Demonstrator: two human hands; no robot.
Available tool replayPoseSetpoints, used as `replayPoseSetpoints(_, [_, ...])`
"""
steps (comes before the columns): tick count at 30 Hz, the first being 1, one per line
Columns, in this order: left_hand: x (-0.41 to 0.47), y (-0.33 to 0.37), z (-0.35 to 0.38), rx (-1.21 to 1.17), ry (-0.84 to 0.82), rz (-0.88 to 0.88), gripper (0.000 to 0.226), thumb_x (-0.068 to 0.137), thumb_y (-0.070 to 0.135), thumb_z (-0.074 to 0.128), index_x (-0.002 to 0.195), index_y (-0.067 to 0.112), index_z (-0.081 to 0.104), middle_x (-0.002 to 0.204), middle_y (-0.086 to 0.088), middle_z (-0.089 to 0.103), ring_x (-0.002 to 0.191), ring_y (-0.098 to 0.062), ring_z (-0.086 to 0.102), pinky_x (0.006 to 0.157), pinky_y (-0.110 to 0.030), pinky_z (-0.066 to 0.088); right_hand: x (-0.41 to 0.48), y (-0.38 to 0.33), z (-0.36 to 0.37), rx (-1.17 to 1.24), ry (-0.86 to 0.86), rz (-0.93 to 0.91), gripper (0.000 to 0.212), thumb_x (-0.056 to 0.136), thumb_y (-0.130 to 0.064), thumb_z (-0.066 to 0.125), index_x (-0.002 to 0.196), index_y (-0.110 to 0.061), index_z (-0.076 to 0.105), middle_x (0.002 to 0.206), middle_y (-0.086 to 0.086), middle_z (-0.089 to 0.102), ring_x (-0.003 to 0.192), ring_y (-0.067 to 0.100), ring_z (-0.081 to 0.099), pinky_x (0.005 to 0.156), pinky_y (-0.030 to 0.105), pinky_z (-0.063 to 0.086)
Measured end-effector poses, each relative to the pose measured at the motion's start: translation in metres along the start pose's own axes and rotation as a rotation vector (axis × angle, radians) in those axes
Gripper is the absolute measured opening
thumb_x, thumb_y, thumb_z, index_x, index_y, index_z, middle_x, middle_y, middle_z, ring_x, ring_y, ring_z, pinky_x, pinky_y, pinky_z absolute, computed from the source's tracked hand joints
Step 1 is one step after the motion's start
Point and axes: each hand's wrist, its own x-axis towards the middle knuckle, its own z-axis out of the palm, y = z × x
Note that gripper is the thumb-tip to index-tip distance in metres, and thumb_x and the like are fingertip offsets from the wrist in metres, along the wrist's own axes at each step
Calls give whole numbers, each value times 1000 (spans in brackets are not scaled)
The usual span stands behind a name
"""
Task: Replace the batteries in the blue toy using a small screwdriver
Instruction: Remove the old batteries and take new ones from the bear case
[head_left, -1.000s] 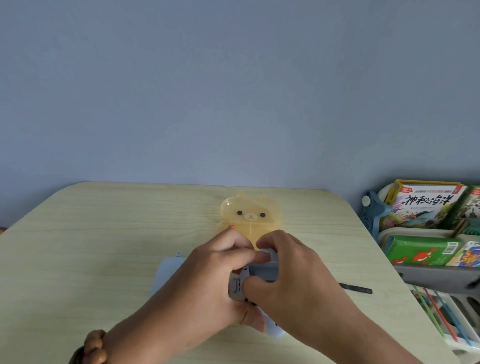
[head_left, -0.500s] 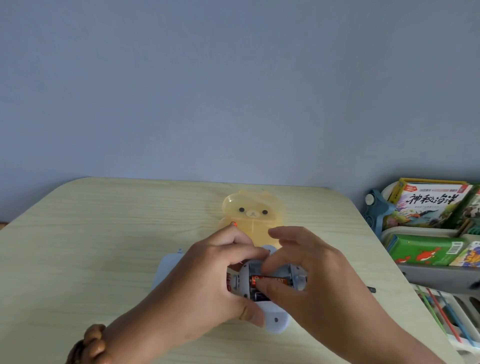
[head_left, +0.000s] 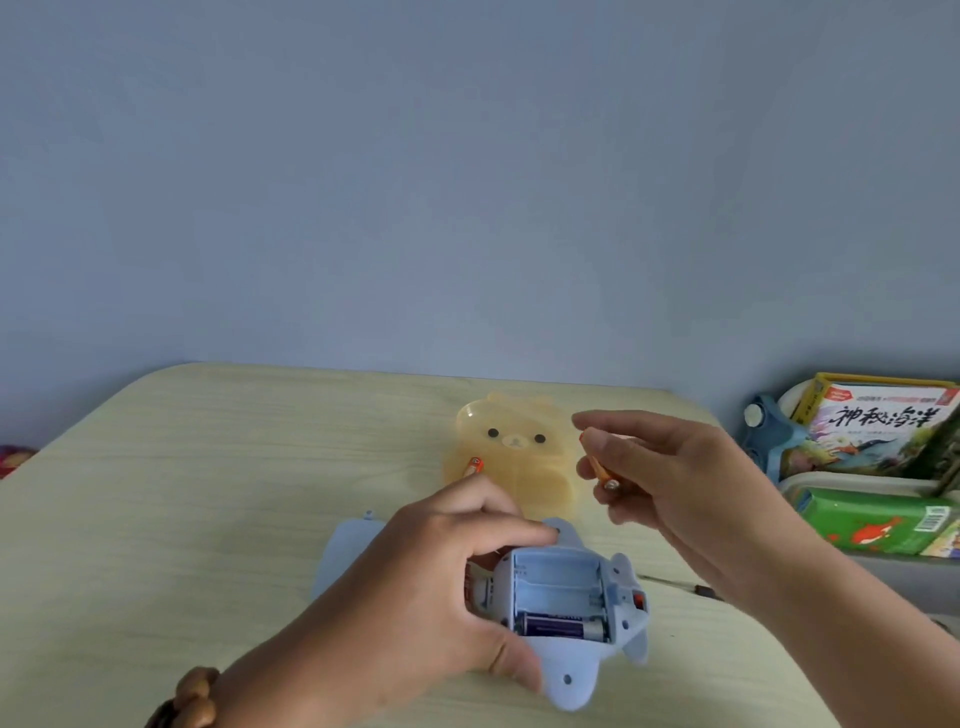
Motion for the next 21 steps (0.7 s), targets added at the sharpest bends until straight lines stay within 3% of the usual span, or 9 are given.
replayPoseSetpoints(3, [1,0,0,7,-1,5,76,51,52,95,122,48,67,117,24,54,109,2,58,84,-5,41,13,-1,-3,115,-85,64,53,65,-15,83,116,-6,71,85,13,74,75,20,73,74,28,64])
replayPoseSetpoints(6, [1,-1,0,0,-3,-4,75,52,51,95,122,47,67,116,24,55,109,2,58,86,-6,41,20,-5,1,-56,-93,8,64,57,-13,92,117,-11,71,87,10,79,82,23,77,92,39,60])
replayPoseSetpoints(8, [1,0,-1,-3,-3,-7,75,52,49,96,121,47,68,116,24,55,108,3,58,85,-5,41,25,-7,11,-361,-42,-92,57,62,-21,95,115,-21,73,90,1,80,78,14,78,82,29,61])
replayPoseSetpoints(10, [2,1,-1,-12,0,-6,74,50,46,97,119,47,69,115,24,55,107,4,58,82,-3,39,31,-8,24,-702,-51,-225,54,62,-40,93,111,-33,72,95,-15,73,79,-1,71,69,13,51])
replayPoseSetpoints(13, [4,0,0,-18,-9,1,74,49,47,97,118,46,70,115,23,55,108,4,59,83,-4,40,43,-6,44,-960,-181,-356,55,69,-41,88,118,-27,71,98,-20,60,76,-7,56,67,6,40])
replayPoseSetpoints(18, [5,-3,2,-23,-16,12,75,50,50,96,120,47,68,115,23,56,110,0,60,89,-10,45,56,-5,55,-1106,-311,-321,46,79,-29,79,123,-26,69,103,-13,65,95,6,62,88,22,52])
replayPoseSetpoints(21, [4,-4,1,-20,-16,3,75,51,49,96,120,48,68,116,24,55,111,1,59,89,-9,44,60,-3,54,-1095,-329,-309,47,79,-30,80,124,-26,69,104,-13,65,94,6,61,87,22,51])
